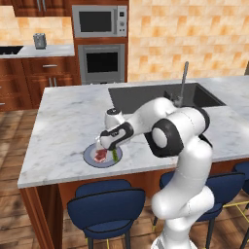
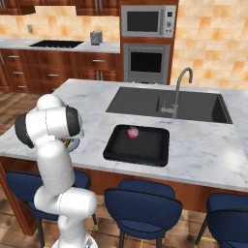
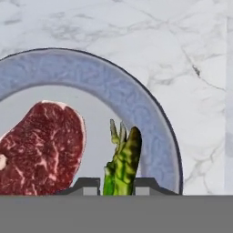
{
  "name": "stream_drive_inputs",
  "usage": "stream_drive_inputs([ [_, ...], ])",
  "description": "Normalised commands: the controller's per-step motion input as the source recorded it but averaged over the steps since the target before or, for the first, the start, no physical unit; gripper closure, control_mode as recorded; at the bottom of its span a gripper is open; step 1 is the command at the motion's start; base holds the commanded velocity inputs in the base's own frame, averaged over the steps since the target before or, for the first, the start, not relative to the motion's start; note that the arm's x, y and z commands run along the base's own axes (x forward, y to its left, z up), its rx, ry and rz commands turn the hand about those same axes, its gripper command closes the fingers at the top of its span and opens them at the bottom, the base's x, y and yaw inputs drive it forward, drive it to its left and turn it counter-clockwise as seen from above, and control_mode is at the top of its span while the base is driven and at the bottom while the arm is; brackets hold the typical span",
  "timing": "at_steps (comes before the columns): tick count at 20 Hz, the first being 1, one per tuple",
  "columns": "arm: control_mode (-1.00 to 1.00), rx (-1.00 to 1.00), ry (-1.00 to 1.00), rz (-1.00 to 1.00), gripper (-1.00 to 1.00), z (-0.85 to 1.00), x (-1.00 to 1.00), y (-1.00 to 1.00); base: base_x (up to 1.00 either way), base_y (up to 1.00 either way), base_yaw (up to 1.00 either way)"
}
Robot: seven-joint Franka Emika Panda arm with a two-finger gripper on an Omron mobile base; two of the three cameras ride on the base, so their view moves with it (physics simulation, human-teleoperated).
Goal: Create a steak meal by picking up the steak and asparagus from the tray and placing them on the plate. Leave the pomegranate on the tray.
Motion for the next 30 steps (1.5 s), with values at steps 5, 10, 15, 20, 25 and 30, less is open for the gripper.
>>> stream_drive_inputs([
  [5, -1.00, 0.00, 0.05, -0.10, 1.00, -0.18, 0.36, 0.16, 0.00, 0.00, 0.00],
  [10, -1.00, 0.00, 0.02, -0.10, 1.00, -0.12, 0.31, 0.14, 0.00, 0.00, 0.00],
  [15, -1.00, 0.00, 0.00, -0.11, -1.00, 0.01, 0.10, 0.02, 0.00, 0.00, 0.00],
  [20, -1.00, 0.00, 0.00, -0.08, -1.00, 0.19, -0.02, -0.04, 0.00, 0.00, 0.00],
  [25, -1.00, 0.00, -0.04, -0.04, -1.00, 0.29, -0.32, -0.31, 0.00, 0.00, 0.00],
  [30, -1.00, 0.04, -0.21, -0.06, -1.00, 0.38, -0.60, -0.63, 0.00, 0.00, 0.00],
])
